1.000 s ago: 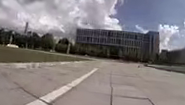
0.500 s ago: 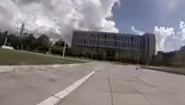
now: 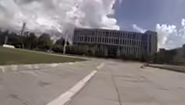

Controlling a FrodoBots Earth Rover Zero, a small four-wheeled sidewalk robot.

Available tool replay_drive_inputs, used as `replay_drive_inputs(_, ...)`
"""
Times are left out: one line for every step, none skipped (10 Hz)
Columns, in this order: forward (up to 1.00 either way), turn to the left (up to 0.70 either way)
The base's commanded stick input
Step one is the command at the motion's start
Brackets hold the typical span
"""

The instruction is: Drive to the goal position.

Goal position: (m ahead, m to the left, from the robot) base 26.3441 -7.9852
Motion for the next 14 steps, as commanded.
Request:
replay_drive_inputs(1.00, 0.00)
replay_drive_inputs(1.00, 0.00)
replay_drive_inputs(1.00, 0.00)
replay_drive_inputs(1.00, 0.00)
replay_drive_inputs(1.00, 0.00)
replay_drive_inputs(1.00, 0.00)
replay_drive_inputs(1.00, 0.00)
replay_drive_inputs(1.00, 0.00)
replay_drive_inputs(1.00, 0.00)
replay_drive_inputs(1.00, 0.00)
replay_drive_inputs(1.00, 0.00)
replay_drive_inputs(1.00, 0.00)
replay_drive_inputs(1.00, 0.00)
replay_drive_inputs(1.00, 0.00)
